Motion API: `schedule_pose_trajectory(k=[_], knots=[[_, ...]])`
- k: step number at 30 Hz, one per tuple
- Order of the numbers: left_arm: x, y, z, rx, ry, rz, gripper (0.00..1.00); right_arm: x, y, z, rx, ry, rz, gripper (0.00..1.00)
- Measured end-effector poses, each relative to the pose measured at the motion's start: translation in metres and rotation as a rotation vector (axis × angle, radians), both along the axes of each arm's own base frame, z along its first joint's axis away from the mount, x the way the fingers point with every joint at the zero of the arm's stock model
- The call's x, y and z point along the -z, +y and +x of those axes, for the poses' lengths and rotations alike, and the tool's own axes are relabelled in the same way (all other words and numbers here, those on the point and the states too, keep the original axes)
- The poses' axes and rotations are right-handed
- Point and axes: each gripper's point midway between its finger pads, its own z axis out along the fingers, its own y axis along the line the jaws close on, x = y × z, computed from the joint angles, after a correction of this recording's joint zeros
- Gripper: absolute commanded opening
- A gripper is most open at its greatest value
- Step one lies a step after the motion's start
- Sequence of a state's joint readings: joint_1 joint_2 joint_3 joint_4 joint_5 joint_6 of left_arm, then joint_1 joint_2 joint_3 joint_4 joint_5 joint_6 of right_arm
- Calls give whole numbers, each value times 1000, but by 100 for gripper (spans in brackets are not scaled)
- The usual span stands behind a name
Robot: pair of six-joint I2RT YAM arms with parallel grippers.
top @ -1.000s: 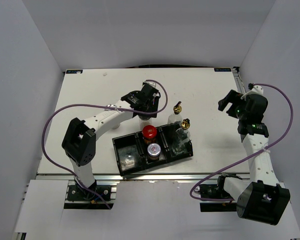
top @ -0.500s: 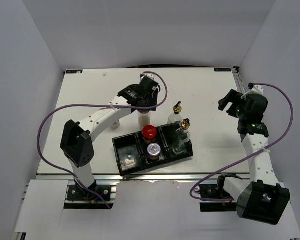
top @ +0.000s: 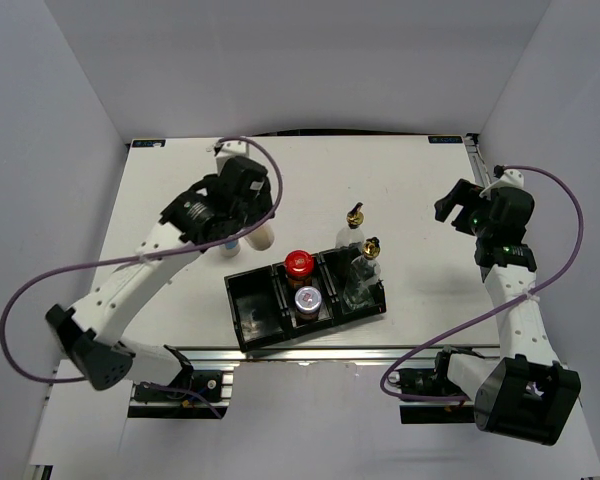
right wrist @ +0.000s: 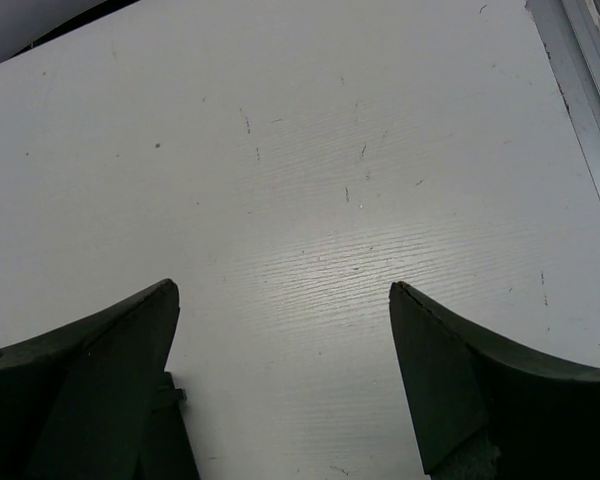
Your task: Organize the condiment bottles
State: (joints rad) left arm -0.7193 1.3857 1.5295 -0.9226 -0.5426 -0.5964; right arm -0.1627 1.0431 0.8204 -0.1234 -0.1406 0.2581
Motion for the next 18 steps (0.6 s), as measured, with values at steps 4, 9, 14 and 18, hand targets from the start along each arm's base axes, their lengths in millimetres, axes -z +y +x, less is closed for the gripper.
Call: schedule_pose_trajectory(k=[4,9,14,18], knots=[[1,17,-24,-6,17,-17,4,3,0,1,-2,8,2,89],[49,20,-46,28,157,17,2,2,2,1,-9,7,5,89],[75,20,-61,55,247,31,1,2,3,1,-18,6,9,89],[78,17,-65,73,247,4,0,2,3,1,-19,7,9,89]])
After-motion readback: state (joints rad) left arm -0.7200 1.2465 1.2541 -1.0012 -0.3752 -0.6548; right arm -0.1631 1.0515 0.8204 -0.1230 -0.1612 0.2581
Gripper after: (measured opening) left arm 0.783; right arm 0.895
